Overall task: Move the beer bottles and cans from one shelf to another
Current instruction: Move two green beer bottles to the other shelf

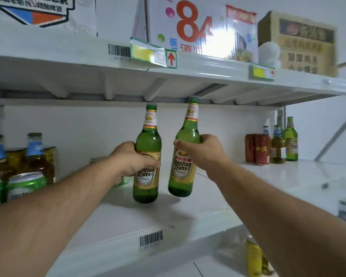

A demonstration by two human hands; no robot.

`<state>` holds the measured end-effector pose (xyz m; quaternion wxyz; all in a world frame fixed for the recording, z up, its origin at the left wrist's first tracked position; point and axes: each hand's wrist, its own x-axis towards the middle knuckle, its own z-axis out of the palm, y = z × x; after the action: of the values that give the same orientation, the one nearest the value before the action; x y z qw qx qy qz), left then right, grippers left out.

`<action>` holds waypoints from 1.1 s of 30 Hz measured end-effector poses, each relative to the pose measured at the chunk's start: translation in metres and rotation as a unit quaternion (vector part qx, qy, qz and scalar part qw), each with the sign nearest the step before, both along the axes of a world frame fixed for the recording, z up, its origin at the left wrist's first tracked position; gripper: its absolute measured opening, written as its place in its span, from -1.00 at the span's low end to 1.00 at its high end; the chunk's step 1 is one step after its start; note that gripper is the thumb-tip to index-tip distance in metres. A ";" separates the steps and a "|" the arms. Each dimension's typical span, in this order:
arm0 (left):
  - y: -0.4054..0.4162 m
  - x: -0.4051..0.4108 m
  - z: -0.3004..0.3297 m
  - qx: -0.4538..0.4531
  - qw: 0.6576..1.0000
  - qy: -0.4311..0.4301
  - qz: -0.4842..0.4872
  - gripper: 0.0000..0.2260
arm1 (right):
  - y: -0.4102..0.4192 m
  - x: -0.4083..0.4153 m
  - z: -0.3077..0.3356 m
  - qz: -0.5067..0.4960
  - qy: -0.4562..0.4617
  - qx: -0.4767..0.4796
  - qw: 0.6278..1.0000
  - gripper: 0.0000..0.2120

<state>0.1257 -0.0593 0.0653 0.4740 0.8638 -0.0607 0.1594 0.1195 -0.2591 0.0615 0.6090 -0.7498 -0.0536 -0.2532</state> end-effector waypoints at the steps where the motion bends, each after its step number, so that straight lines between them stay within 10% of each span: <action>1: -0.009 -0.007 -0.002 -0.006 1.000 0.002 -0.012 -0.61 | -0.009 -0.013 -0.001 -0.015 0.001 0.000 1.000 -0.57; 33: -0.412 -0.061 -0.015 -0.054 0.968 0.022 -0.246 -0.76 | -0.386 -0.120 0.022 -0.203 0.006 -0.087 0.975 -0.65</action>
<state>0.0647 -0.4716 0.0503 0.5457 0.7989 -0.2519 0.0224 -0.0008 -0.6449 0.0832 0.4776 -0.7968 0.0816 -0.3611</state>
